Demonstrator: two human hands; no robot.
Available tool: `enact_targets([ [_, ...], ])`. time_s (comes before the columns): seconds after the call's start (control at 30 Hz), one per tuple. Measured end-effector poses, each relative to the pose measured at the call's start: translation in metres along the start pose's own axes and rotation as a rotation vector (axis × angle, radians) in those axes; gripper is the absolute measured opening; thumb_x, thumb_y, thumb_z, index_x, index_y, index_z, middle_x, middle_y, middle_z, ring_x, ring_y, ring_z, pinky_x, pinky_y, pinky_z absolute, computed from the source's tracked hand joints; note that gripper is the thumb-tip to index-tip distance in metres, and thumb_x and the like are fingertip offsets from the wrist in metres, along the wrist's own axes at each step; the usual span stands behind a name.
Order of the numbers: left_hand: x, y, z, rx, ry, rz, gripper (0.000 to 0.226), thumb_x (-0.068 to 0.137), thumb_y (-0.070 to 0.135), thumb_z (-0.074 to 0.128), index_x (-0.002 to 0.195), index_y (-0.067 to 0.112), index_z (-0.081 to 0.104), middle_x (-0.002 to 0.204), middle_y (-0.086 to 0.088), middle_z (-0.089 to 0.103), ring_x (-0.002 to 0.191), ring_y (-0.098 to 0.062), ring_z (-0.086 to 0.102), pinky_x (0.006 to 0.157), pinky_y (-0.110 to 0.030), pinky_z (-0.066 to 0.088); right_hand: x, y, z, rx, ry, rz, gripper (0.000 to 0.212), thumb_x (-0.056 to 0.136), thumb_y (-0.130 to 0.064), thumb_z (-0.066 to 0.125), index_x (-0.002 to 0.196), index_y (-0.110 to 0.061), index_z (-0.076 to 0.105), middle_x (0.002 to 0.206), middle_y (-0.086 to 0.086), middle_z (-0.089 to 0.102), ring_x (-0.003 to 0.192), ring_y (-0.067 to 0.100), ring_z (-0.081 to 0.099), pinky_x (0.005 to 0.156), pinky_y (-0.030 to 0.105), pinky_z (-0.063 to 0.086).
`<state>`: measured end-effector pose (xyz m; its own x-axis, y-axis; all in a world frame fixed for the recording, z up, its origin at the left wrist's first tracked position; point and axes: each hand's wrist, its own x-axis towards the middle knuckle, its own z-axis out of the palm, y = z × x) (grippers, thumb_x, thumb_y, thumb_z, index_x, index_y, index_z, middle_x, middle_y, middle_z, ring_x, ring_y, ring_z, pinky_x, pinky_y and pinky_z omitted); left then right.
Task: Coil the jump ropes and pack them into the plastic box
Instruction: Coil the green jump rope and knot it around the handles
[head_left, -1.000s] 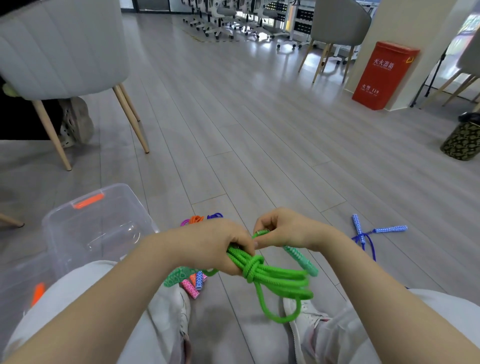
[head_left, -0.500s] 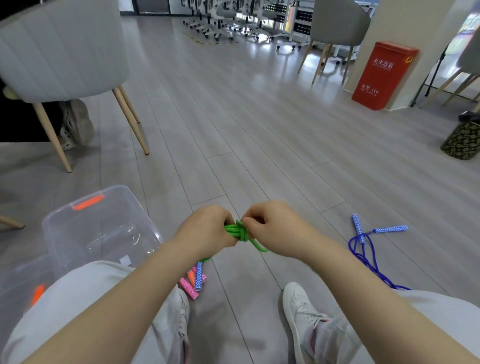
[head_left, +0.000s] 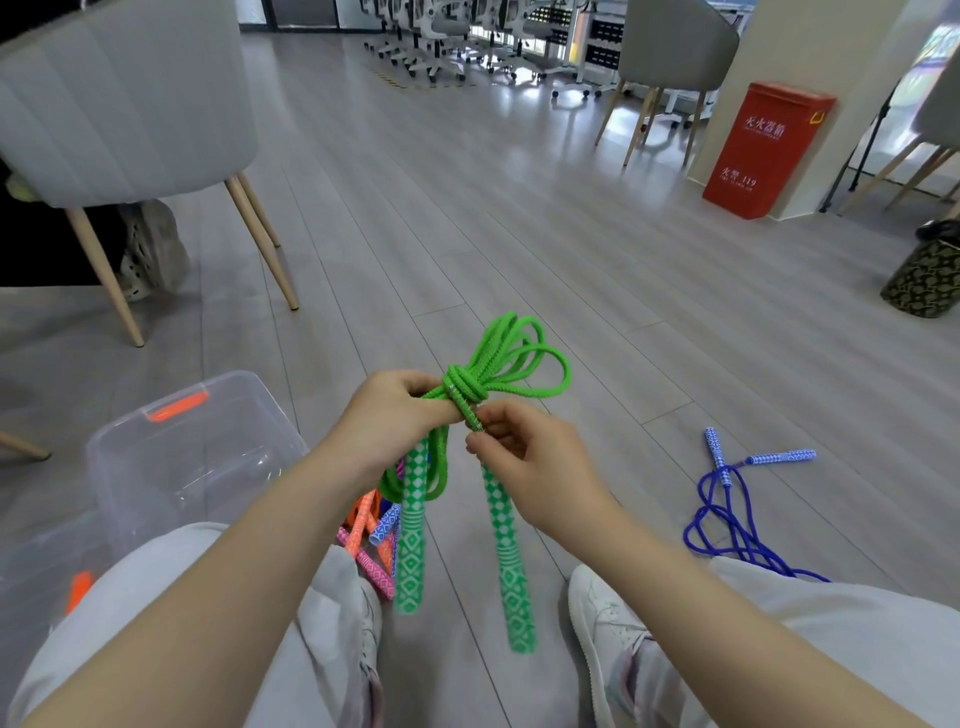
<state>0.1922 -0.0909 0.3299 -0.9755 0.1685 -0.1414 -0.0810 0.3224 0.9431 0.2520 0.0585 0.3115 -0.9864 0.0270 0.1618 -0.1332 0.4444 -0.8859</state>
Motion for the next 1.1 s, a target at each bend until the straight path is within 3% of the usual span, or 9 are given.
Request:
enact_targets([
  [0.23,-0.006,0.007,0.001,-0.235,-0.187,-0.11,0.012,0.081,0.003,0.069,0.093,0.003,0.072,0.057,0.0,0.059,0.049,-0.01,0.055,0.048,-0.017,0.043,0.003,0.006,-0.014,-0.227,0.078,-0.085,0.006,0.086,-0.025,0.071,0.091,-0.023,0.073,0.073,-0.021,0.062,0.069,0.007,0.053,0.061,0.019,0.04],
  [0.33,-0.006,0.007,0.005,-0.377,-0.22,-0.132,0.01,0.086,0.003,0.063,0.092,0.003,0.071,0.058,-0.002,0.056,0.049,-0.012,0.053,0.049,-0.021,0.044,0.005,0.007,-0.019,-0.201,0.115,-0.08,0.008,0.085,-0.022,0.071,0.092,-0.02,0.075,0.065,-0.022,0.058,0.065,0.009,0.052,0.057,0.012,0.037],
  [0.4,-0.007,0.005,0.008,-0.51,-0.249,-0.144,0.012,0.087,0.003,0.058,0.089,0.004,0.071,0.064,-0.007,0.054,0.053,-0.016,0.053,0.054,-0.026,0.047,0.006,0.006,-0.018,-0.188,0.108,-0.067,0.011,0.087,-0.021,0.069,0.097,-0.021,0.075,0.071,-0.016,0.063,0.069,0.009,0.059,0.061,0.01,0.04],
  [0.53,-0.008,0.004,0.012,-0.674,-0.342,-0.153,0.027,0.08,0.007,0.06,0.105,-0.002,0.065,0.1,-0.025,0.056,0.09,-0.035,0.056,0.086,-0.046,0.054,0.007,0.007,-0.015,-0.024,0.102,0.022,0.012,0.089,-0.022,0.066,0.096,-0.029,0.059,0.09,-0.003,0.071,0.066,0.01,0.068,0.072,0.037,0.056],
  [0.6,-0.009,0.006,0.011,-0.729,-0.383,-0.147,0.033,0.08,0.006,0.059,0.112,-0.004,0.062,0.104,-0.026,0.06,0.094,-0.036,0.06,0.085,-0.051,0.056,0.007,0.008,-0.015,0.055,0.099,0.065,0.02,0.091,-0.02,0.065,0.089,-0.03,0.047,0.097,0.001,0.071,0.069,0.014,0.071,0.074,0.045,0.057],
  [0.67,-0.01,0.007,0.01,-0.786,-0.402,-0.142,0.036,0.082,0.006,0.056,0.116,-0.003,0.06,0.102,-0.021,0.065,0.088,-0.03,0.067,0.074,-0.043,0.059,0.007,0.009,-0.014,0.121,0.062,0.075,0.018,0.093,-0.017,0.061,0.09,-0.029,0.048,0.099,0.003,0.07,0.075,0.018,0.072,0.078,0.049,0.056],
  [0.73,-0.009,0.007,0.01,-0.812,-0.396,-0.129,0.037,0.084,0.007,0.054,0.119,-0.001,0.059,0.106,-0.02,0.063,0.092,-0.028,0.065,0.077,-0.043,0.059,0.006,0.006,-0.013,0.259,-0.007,0.094,0.01,0.093,-0.021,0.06,0.099,-0.025,0.052,0.103,0.006,0.069,0.084,0.02,0.071,0.082,0.049,0.056],
  [0.9,-0.007,0.004,0.005,-0.796,-0.418,-0.112,0.038,0.09,0.003,0.05,0.127,0.0,0.055,0.12,-0.022,0.056,0.115,-0.036,0.05,0.107,-0.053,0.038,0.004,0.001,-0.016,0.318,-0.17,0.142,0.042,0.083,-0.014,0.075,0.115,-0.025,0.05,0.121,0.004,0.061,0.091,0.028,0.07,0.083,0.048,0.057],
  [1.1,-0.007,0.007,0.002,-0.755,-0.512,-0.071,0.042,0.088,-0.001,0.05,0.13,0.003,0.055,0.118,-0.022,0.058,0.109,-0.036,0.056,0.097,-0.052,0.047,0.009,-0.002,-0.026,0.281,-0.189,0.163,0.034,0.087,0.003,0.061,0.118,-0.011,0.054,0.116,0.008,0.063,0.08,0.019,0.066,0.084,0.046,0.054],
])
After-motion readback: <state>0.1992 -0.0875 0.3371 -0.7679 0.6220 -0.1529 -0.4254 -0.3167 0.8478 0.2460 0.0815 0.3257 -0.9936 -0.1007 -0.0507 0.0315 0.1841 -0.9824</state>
